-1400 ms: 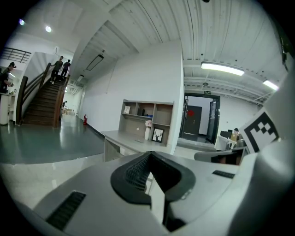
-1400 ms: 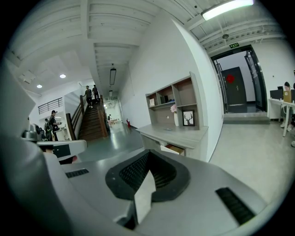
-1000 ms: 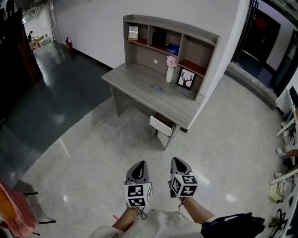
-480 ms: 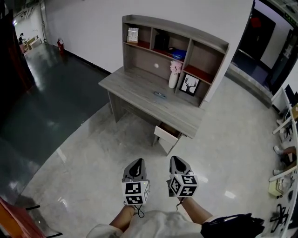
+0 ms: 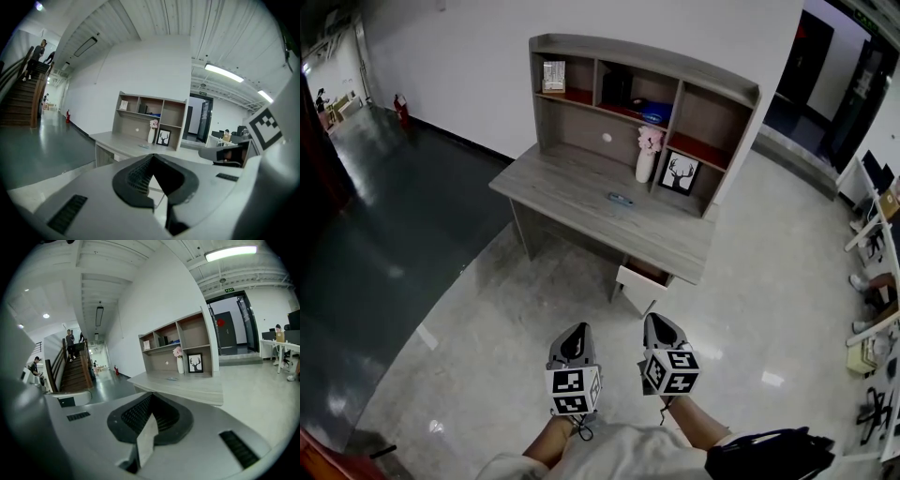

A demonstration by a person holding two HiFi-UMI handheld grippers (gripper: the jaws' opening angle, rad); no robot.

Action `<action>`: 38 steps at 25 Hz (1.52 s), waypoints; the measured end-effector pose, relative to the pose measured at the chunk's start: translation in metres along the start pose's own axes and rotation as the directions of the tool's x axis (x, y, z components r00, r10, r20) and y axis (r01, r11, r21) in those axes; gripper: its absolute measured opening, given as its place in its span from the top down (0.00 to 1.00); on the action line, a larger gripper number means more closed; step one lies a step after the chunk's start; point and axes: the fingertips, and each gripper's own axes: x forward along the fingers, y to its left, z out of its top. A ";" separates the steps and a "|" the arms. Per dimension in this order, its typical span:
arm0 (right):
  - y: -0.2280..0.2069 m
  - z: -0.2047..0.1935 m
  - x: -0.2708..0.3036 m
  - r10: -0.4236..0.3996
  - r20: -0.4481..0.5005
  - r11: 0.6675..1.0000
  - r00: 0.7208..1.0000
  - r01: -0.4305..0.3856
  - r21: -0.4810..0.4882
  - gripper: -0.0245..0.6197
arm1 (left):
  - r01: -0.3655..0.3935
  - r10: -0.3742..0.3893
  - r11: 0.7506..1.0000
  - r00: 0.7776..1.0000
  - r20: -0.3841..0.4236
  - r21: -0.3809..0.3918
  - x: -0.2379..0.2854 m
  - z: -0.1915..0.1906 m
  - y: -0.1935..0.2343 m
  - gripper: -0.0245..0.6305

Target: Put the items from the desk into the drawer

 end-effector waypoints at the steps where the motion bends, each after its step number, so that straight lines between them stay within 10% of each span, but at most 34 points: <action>1: 0.001 0.001 0.003 -0.009 0.003 1.000 1.000 0.009 0.005 0.96 | 0.008 -0.008 1.000 1.000 -0.003 0.003 0.003 0.001 0.004 0.96; 38: -0.058 0.059 0.146 -0.103 0.037 0.992 0.994 0.100 0.074 0.96 | 0.064 -0.062 0.997 0.997 -0.041 0.050 0.167 0.050 0.046 0.96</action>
